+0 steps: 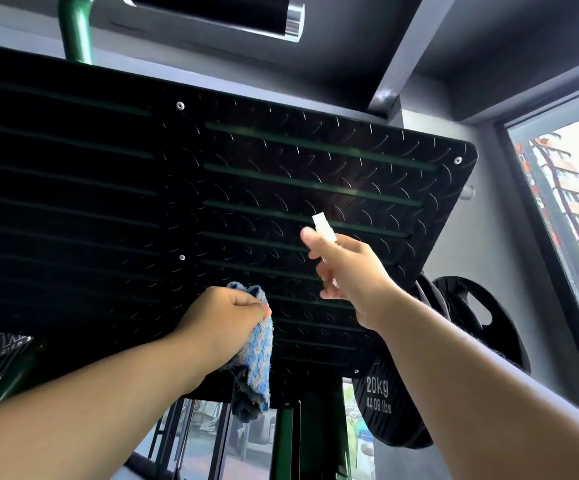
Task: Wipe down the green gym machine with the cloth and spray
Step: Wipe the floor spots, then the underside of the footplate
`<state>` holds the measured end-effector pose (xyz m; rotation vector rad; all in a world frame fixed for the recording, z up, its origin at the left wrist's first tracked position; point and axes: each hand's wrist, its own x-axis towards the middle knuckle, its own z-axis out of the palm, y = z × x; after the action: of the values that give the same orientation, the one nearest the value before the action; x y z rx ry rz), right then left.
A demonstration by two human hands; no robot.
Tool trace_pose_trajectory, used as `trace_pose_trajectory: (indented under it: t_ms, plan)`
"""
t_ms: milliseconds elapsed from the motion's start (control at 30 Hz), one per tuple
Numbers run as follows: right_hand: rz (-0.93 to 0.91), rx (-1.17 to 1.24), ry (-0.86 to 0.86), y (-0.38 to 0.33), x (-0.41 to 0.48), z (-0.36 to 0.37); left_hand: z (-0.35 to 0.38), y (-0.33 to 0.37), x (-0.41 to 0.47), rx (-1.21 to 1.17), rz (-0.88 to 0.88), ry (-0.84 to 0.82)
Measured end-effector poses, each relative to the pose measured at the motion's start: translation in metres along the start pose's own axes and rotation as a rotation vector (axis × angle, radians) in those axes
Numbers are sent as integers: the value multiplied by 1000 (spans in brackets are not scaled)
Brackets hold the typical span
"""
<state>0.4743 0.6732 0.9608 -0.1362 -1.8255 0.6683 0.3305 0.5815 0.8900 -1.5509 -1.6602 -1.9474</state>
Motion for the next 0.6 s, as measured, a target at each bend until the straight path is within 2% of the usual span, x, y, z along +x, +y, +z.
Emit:
trace_pose_trajectory:
  t_ms: [300, 467, 600]
  plan:
    - [51, 17, 68, 4, 1, -16, 14, 2, -1, 24, 20, -13]
    - [170, 154, 346, -2, 9, -27, 20, -2, -1, 43, 31, -57]
    - [168, 237, 520, -13, 20, -31, 28, 3, 0, 58, 57, -61]
